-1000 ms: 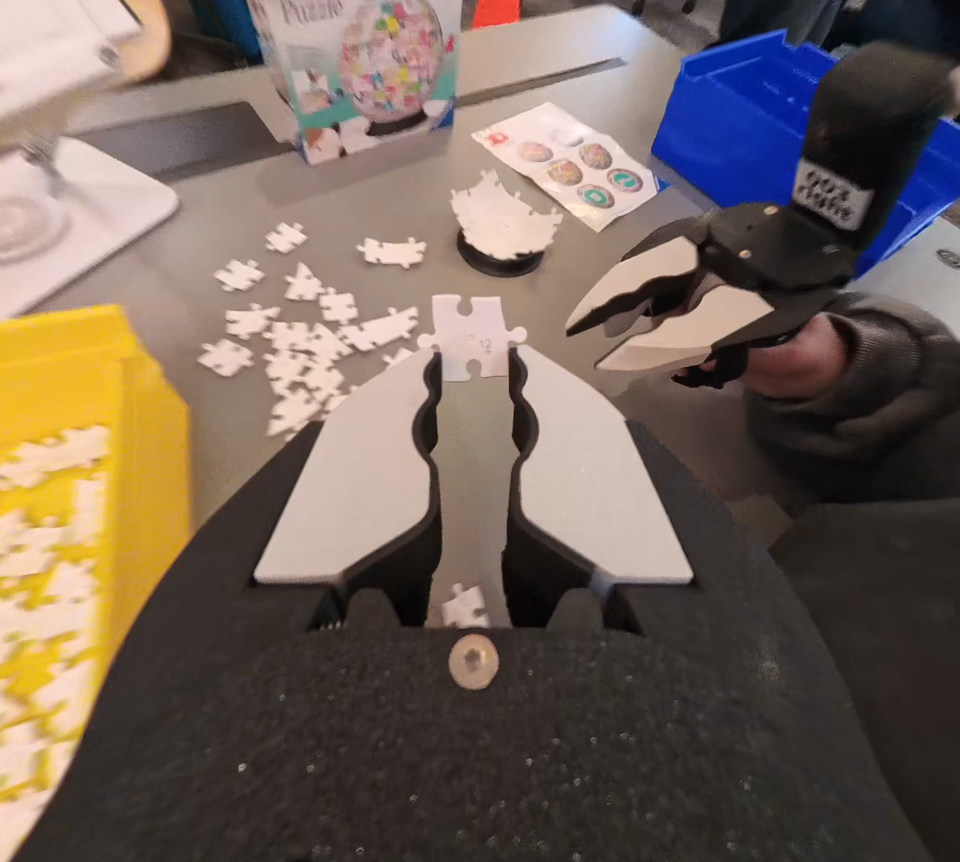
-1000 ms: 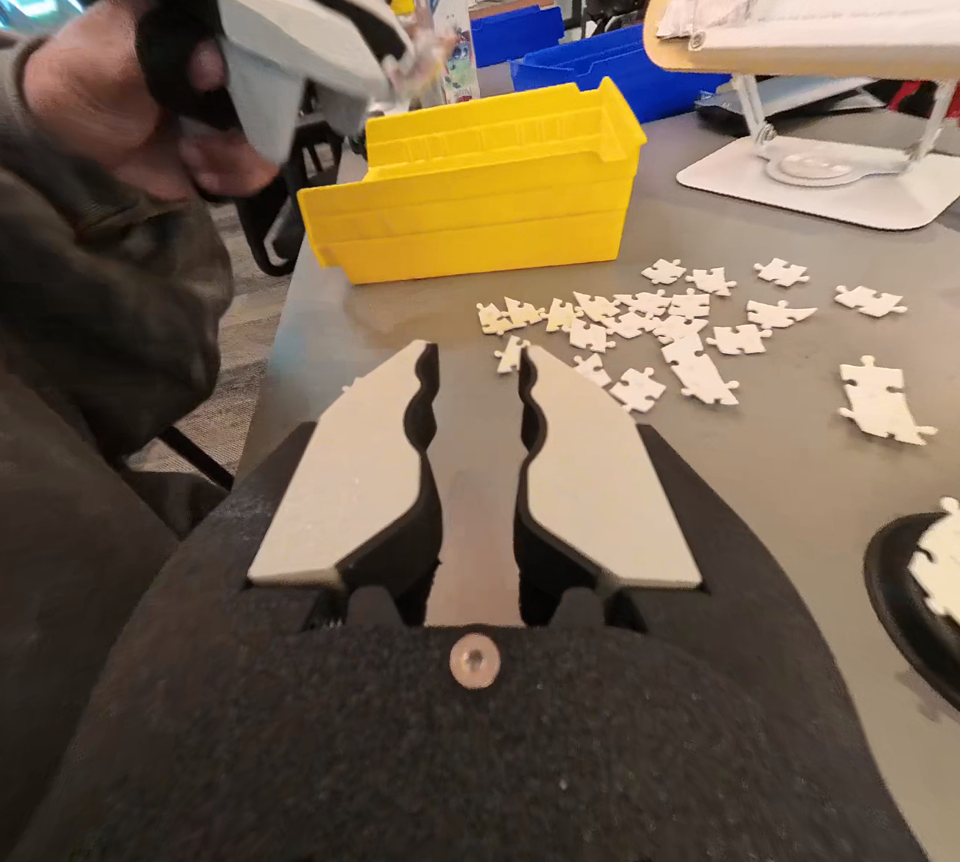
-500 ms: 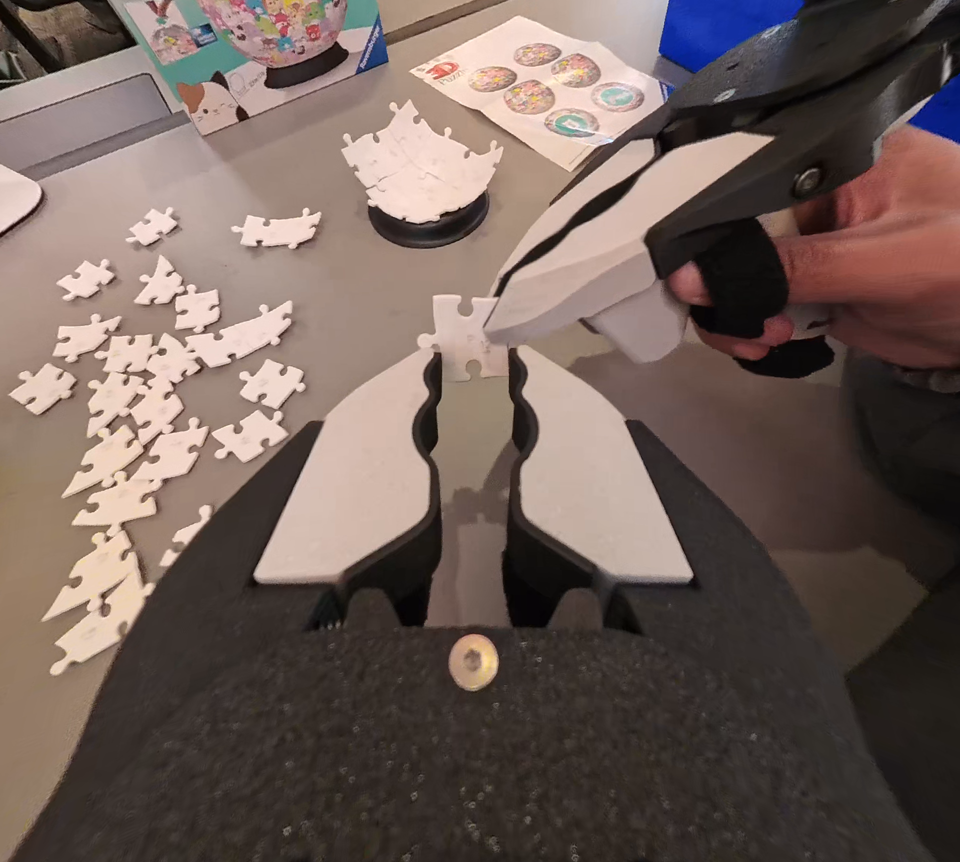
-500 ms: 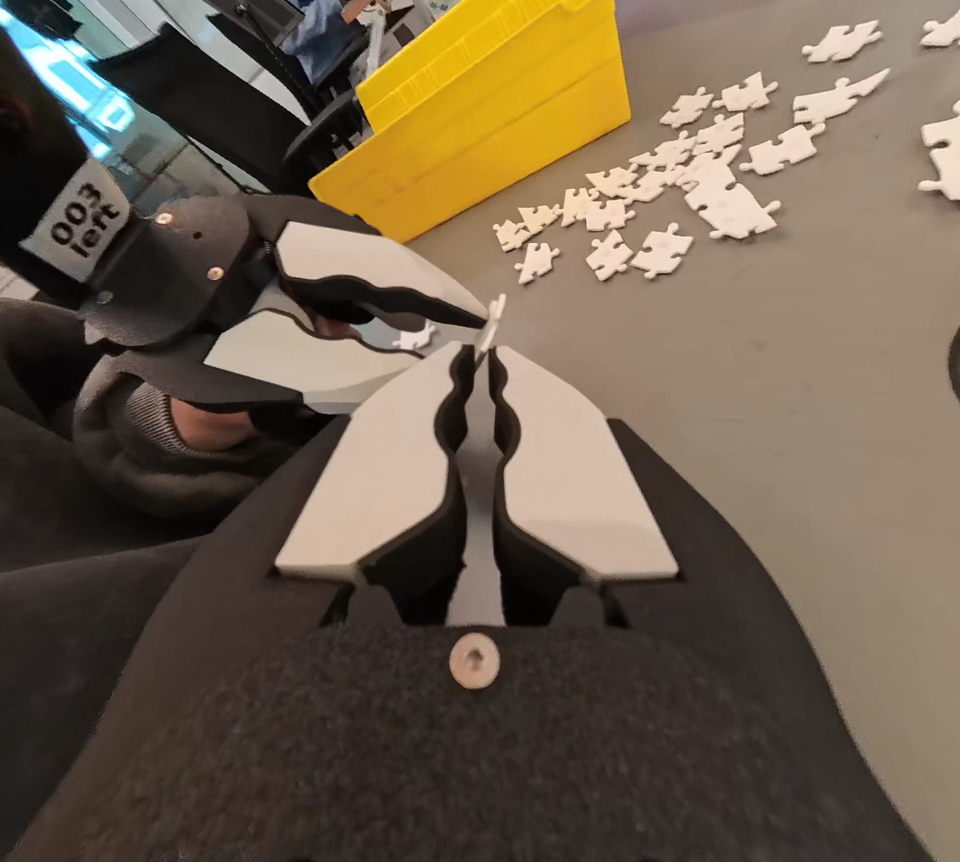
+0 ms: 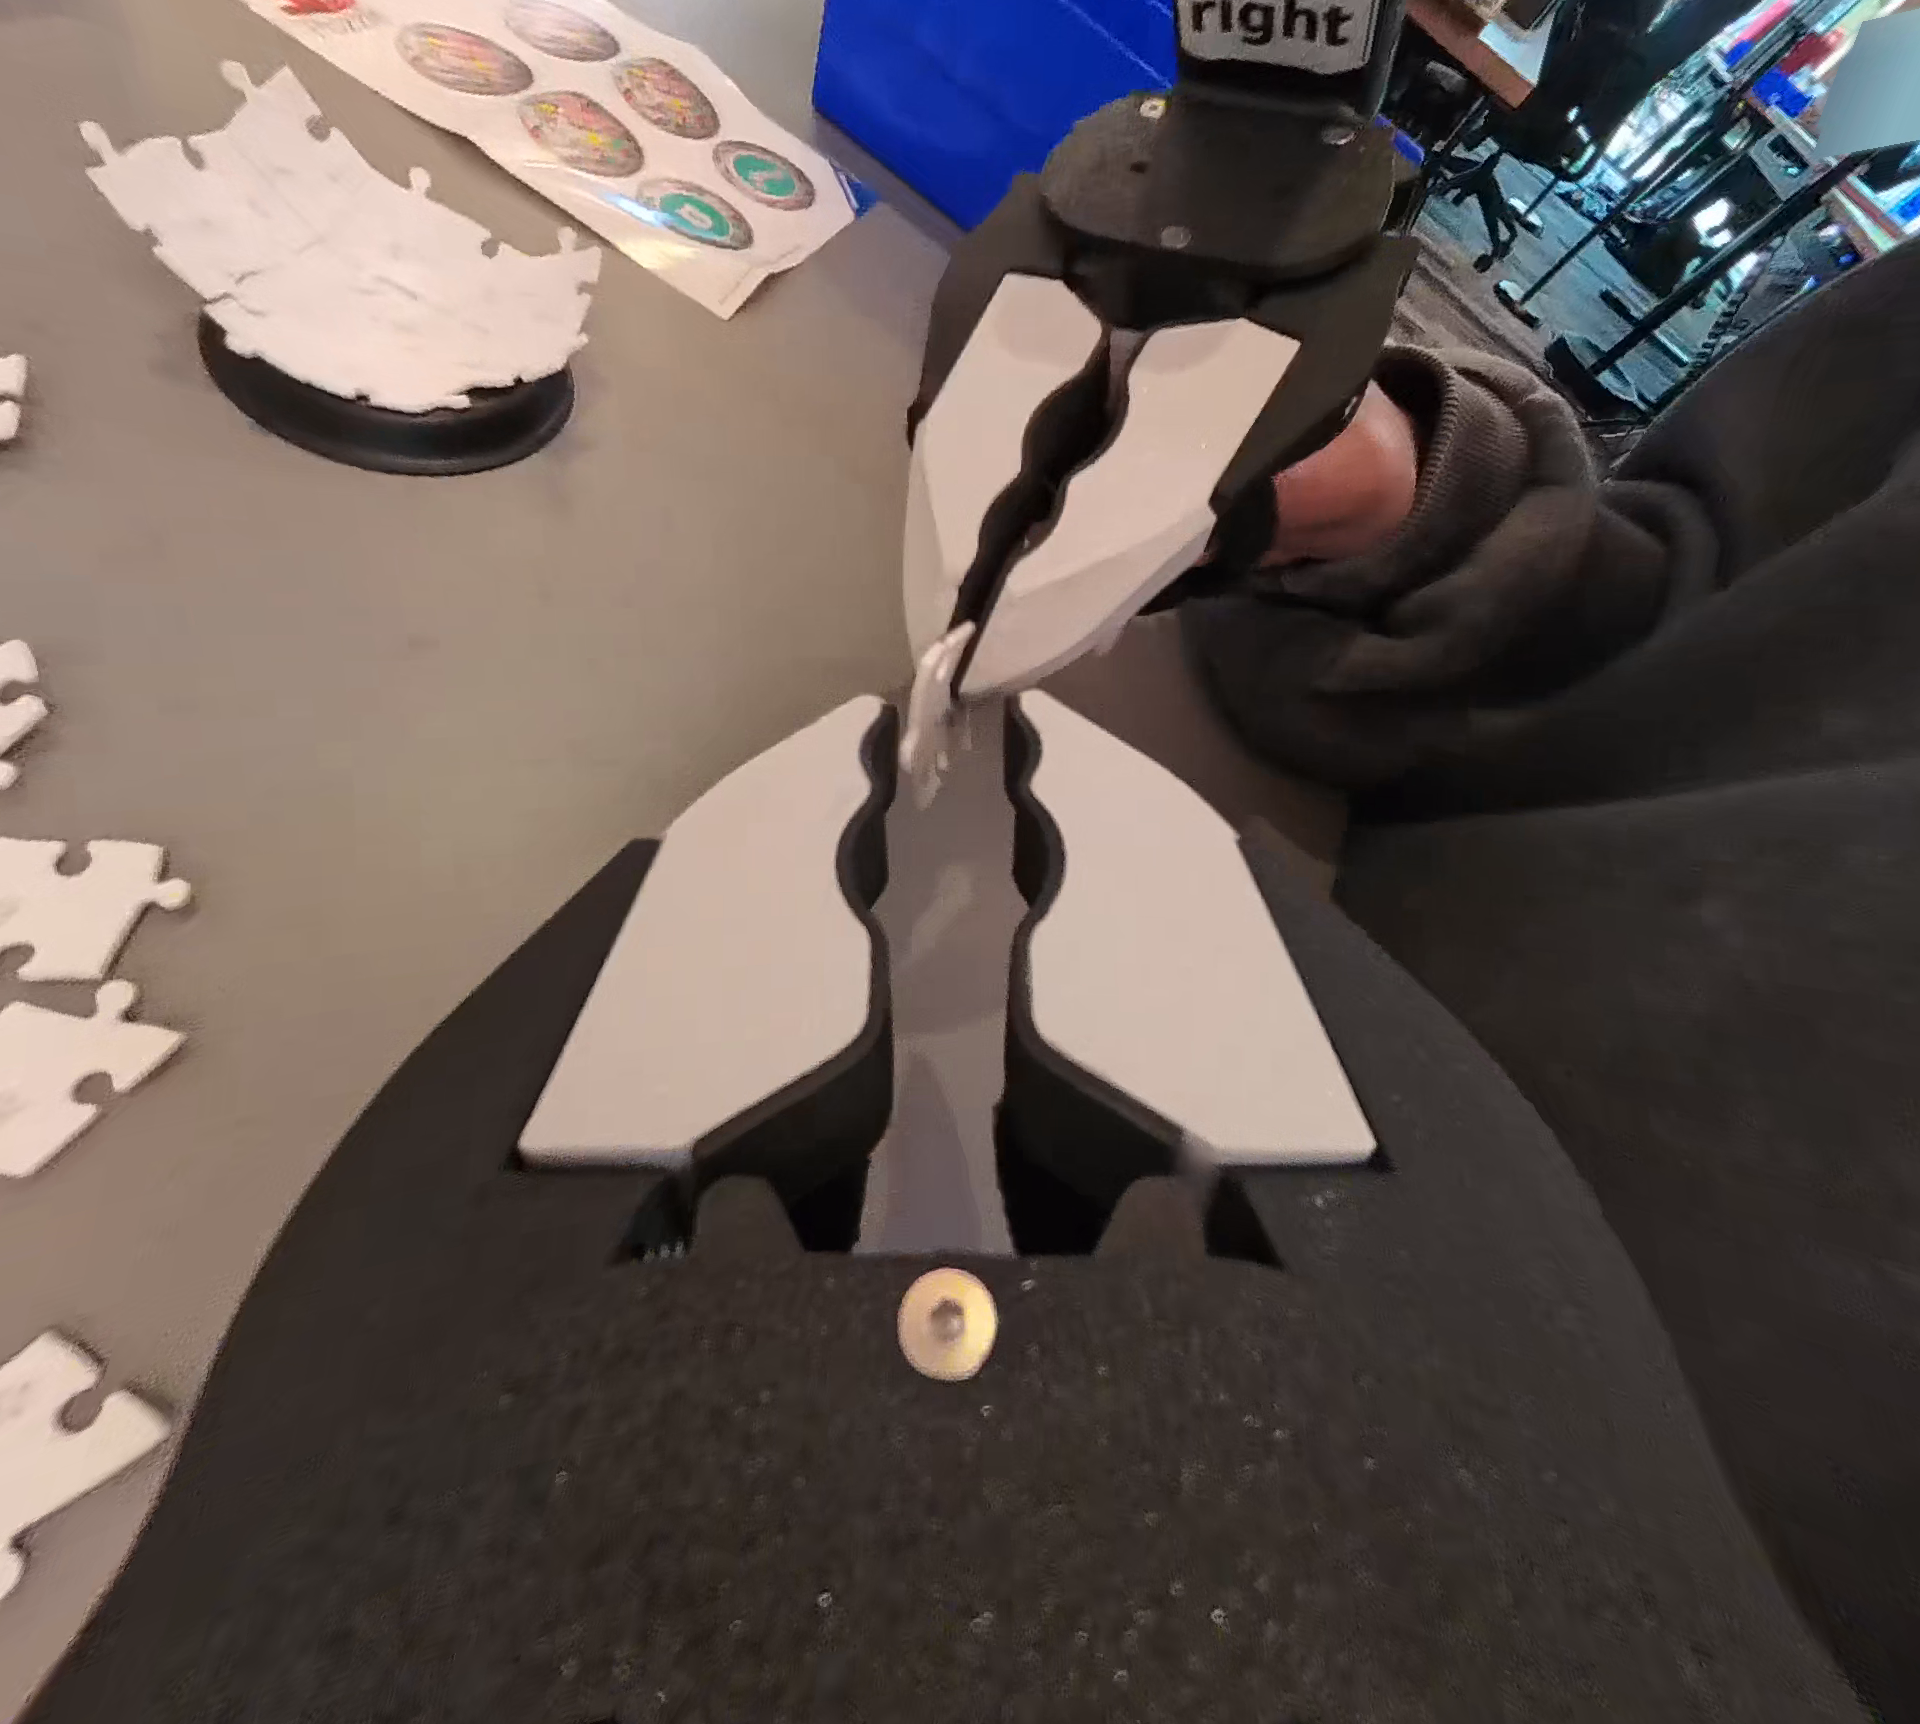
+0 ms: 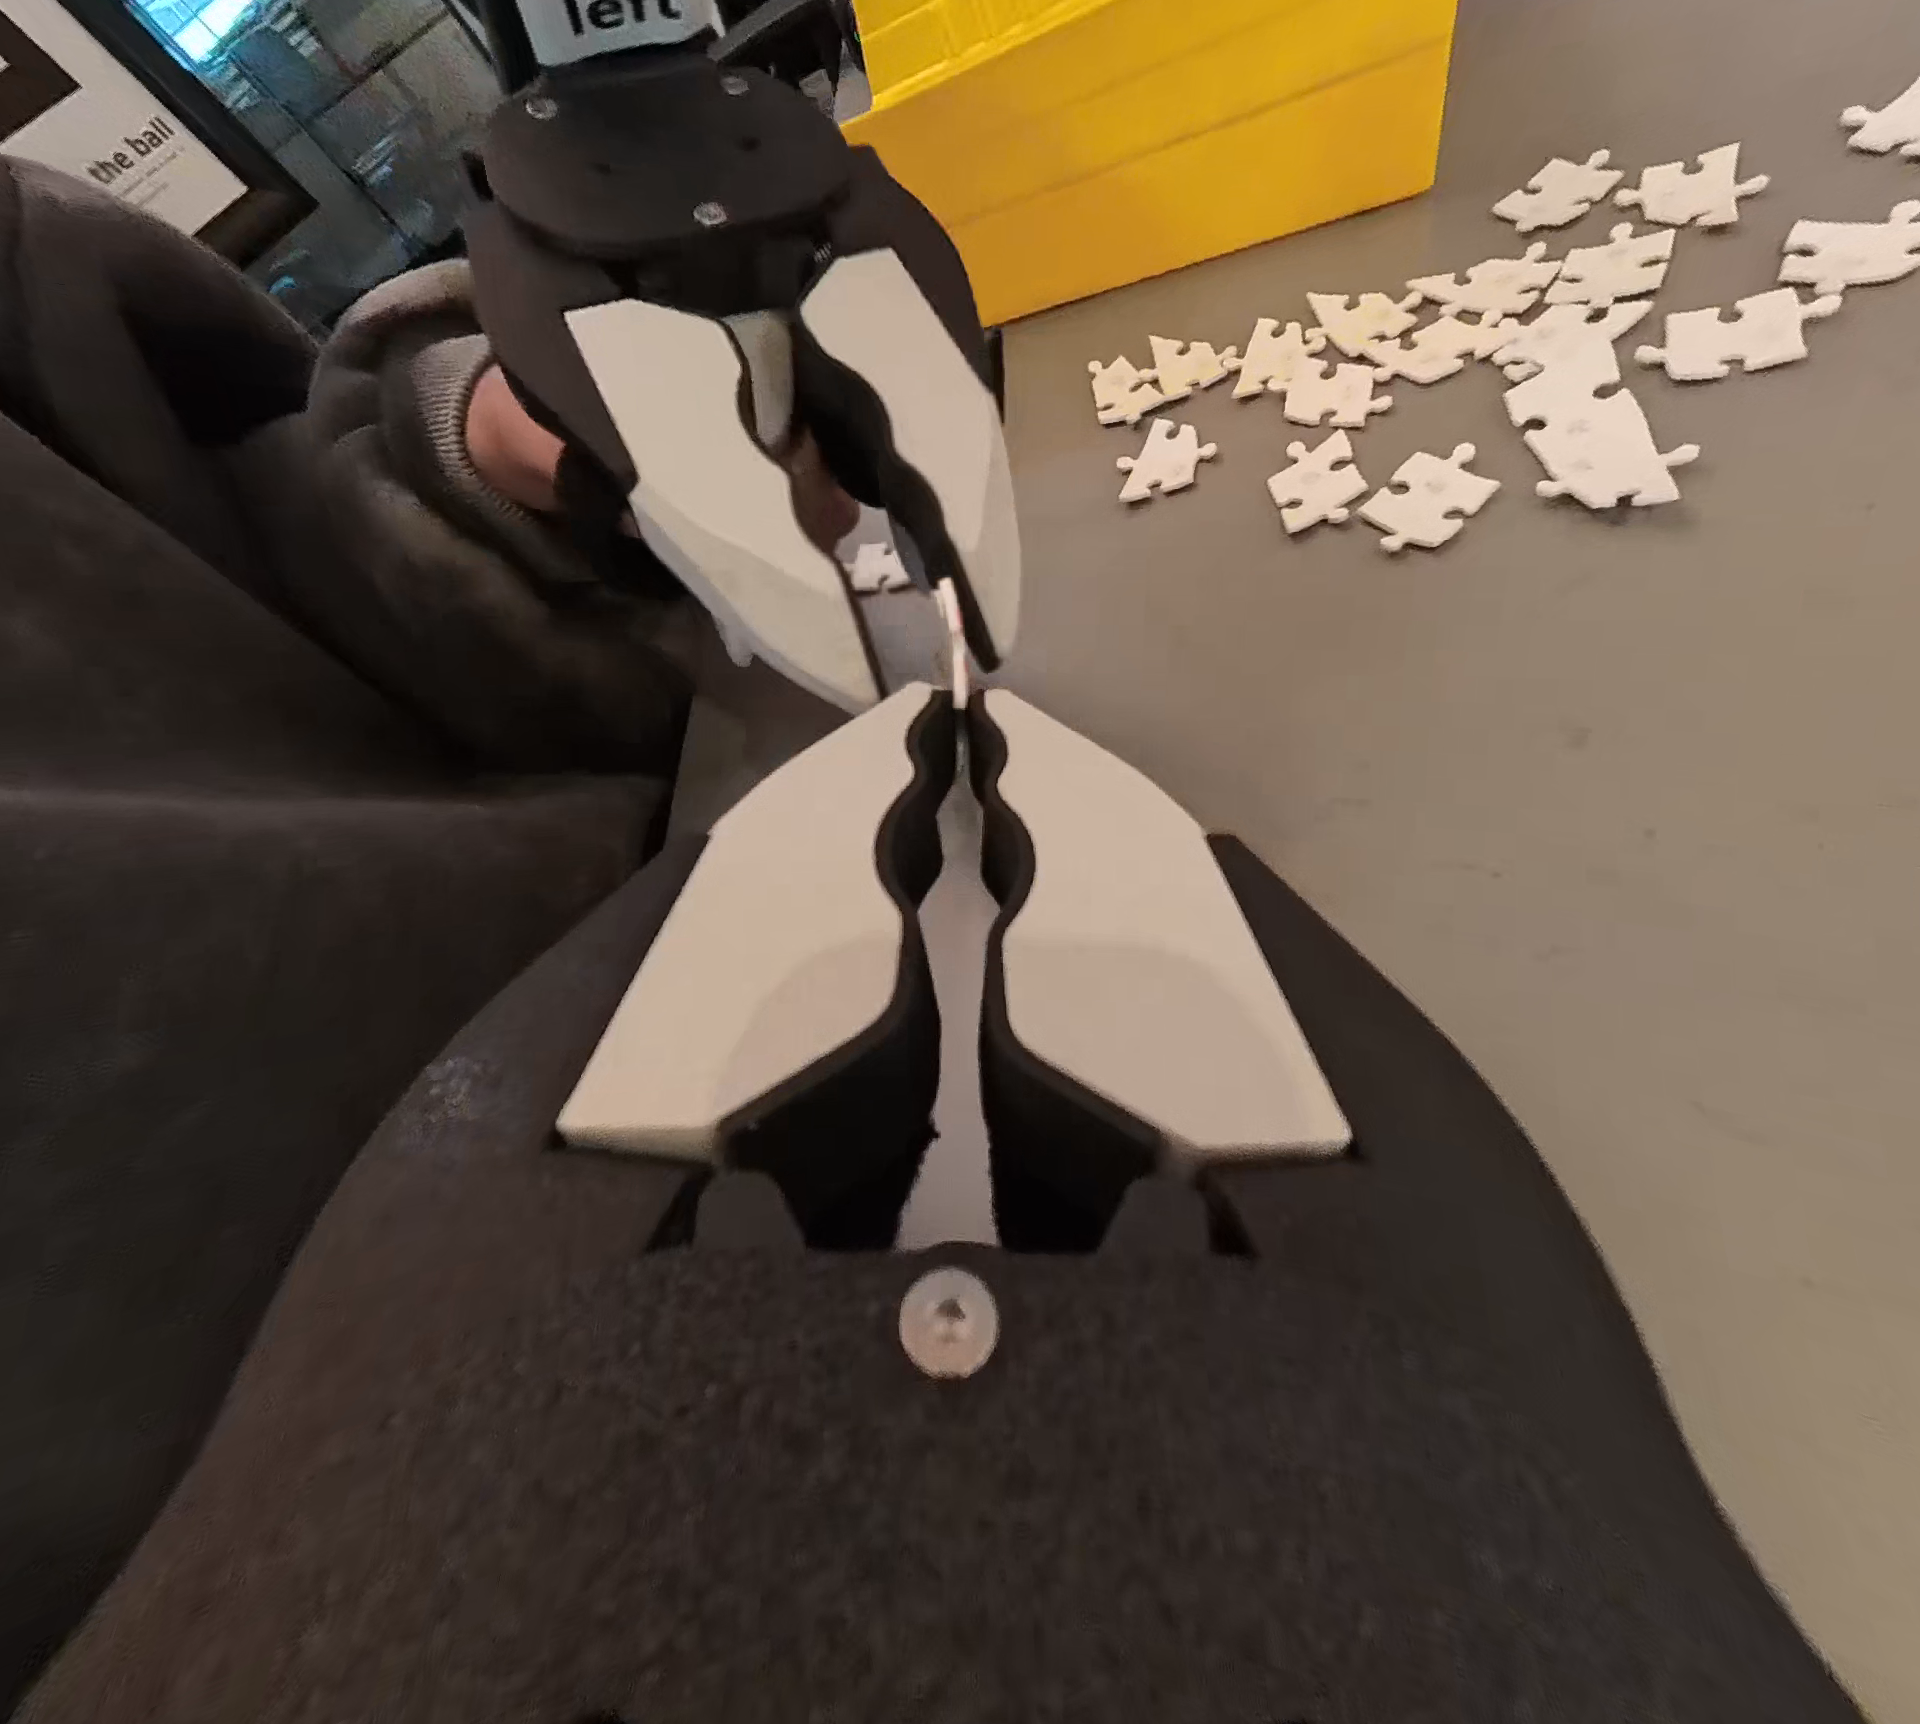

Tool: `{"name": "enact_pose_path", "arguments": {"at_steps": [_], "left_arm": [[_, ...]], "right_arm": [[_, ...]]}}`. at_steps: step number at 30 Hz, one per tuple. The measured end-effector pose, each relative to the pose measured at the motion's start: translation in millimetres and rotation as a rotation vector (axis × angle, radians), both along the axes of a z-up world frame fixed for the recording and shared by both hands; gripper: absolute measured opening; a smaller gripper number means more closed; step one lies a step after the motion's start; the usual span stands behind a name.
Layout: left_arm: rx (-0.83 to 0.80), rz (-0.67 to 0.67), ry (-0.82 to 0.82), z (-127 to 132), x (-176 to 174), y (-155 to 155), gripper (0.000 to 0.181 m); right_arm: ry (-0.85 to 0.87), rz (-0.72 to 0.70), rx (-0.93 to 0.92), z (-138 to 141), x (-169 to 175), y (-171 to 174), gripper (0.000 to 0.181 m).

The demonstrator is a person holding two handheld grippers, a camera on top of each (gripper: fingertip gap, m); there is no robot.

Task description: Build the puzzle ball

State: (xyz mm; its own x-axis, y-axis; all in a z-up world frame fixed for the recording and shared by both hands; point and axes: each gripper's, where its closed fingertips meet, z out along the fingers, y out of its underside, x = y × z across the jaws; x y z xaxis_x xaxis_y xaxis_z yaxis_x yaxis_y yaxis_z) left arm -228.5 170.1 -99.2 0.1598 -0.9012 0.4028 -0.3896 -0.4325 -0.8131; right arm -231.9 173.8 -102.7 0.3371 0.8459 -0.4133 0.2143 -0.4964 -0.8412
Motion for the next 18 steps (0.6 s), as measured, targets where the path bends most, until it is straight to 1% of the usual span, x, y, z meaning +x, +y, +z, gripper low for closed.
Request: {"name": "enact_pose_path", "arguments": {"at_steps": [2, 7, 9, 11, 13, 15, 18], "left_arm": [[0.005, 0.001, 0.001, 0, 2, 2, 0.006], [-0.056, -0.015, 0.007, -2, 8, 4, 0.002], [-0.11, 0.028, 0.011, -4, 10, 11, 0.002], [-0.171, 0.101, -0.011, -4, 11, 24, 0.002], [-0.222, 0.186, -0.018, -7, 10, 42, 0.002], [-0.264, 0.249, 0.001, -13, 12, 58, 0.002], [-0.301, 0.278, 0.027, -24, 25, 74, 0.002]], "right_arm": [[-0.002, 0.019, -0.002, -2, 2, -2, 0.002], [0.0, 0.009, 0.004, -2, 9, 1, 0.004], [-0.012, -0.026, 0.026, -5, 13, 7, 0.006], [-0.016, -0.068, 0.055, -4, 21, 14, 0.013], [-0.062, -0.139, 0.095, -6, 35, 25, 0.015], [-0.158, -0.266, 0.18, -12, 58, 44, 0.015], [-0.313, -0.464, 0.367, -13, 99, 71, 0.017]]}}
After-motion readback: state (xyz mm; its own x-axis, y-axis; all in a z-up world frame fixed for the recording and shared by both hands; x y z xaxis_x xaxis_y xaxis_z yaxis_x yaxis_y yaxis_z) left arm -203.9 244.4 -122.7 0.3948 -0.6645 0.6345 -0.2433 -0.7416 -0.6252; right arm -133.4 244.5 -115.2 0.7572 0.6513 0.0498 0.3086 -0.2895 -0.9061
